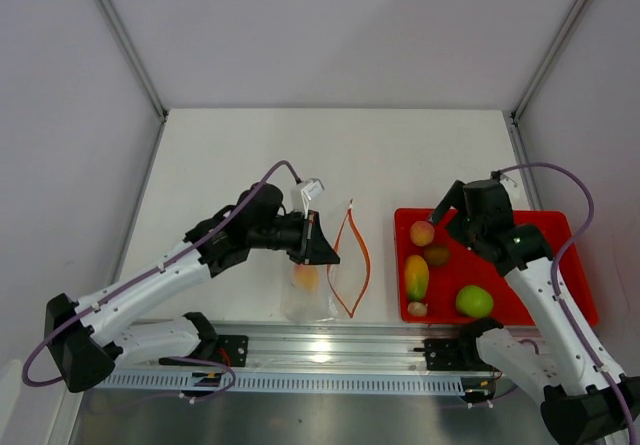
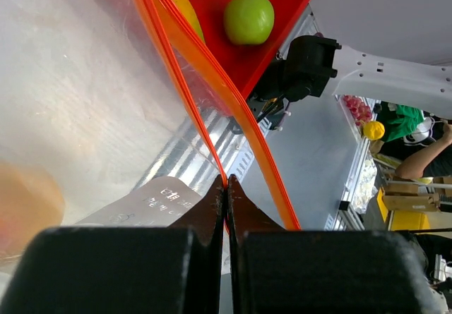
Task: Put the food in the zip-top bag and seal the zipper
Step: Pick up the fake fruit from the bin.
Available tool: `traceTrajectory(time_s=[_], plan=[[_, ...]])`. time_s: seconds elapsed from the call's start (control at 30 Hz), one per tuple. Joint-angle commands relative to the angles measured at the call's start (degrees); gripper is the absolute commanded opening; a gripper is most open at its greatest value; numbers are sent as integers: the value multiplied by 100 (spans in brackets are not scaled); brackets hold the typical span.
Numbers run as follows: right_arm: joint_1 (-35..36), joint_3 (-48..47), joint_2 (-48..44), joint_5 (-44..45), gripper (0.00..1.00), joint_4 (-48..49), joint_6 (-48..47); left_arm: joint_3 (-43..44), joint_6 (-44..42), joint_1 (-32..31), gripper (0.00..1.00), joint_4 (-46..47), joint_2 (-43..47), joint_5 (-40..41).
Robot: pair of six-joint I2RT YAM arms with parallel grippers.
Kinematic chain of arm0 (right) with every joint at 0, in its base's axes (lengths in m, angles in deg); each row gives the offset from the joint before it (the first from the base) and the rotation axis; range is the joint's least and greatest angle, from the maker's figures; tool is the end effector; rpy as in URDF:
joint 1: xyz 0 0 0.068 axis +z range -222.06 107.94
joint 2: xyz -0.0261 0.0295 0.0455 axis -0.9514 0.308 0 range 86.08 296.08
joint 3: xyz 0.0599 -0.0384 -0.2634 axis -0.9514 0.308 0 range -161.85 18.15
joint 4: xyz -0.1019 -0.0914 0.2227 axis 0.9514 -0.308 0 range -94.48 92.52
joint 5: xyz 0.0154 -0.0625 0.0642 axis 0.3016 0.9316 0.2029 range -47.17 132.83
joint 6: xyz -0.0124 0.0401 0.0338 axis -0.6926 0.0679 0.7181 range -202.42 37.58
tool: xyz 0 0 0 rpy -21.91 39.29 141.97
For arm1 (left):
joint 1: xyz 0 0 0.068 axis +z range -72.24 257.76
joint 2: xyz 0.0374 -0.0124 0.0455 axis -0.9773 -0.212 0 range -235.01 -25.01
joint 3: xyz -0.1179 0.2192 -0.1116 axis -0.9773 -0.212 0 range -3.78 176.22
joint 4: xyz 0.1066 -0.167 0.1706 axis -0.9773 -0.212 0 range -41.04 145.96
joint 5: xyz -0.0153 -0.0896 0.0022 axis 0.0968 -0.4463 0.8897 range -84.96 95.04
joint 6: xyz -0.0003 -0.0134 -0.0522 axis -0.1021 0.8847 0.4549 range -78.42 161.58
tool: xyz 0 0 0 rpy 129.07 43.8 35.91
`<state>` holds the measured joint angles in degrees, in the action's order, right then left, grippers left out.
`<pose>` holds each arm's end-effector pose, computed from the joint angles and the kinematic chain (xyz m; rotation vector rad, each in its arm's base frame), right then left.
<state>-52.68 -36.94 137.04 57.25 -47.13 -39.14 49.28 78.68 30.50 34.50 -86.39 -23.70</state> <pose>0.1631 0.0479 0.3187 0.6040 2.2680 0.2450 0.1476 -0.1849 0.3169 0.5492 2.2830 -1.3454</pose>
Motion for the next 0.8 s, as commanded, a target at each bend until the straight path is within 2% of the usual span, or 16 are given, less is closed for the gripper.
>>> traceTrajectory(time_s=[0.0, 0.1, 0.27, 0.53, 0.77], plan=[[-381, 42, 98, 297, 99, -307, 793, -50, -28, 60, 0, 291, 118, -185], [-838, 60, 326, 299, 99, -563, 1268, -76, -54, 68, 1, 343, 101, -255], [-1471, -2, 870, 290, 99, -1143, 1525, -94, -10, 121, 1, 361, 74, -256], [-1665, 358, 907, 97, 99, -1135, 1288, -226, 60, 165, 1, 554, 118, -238], [-1753, 780, 749, 290, 99, -1126, 1007, -340, -115, 183, 1, 730, 92, -273]])
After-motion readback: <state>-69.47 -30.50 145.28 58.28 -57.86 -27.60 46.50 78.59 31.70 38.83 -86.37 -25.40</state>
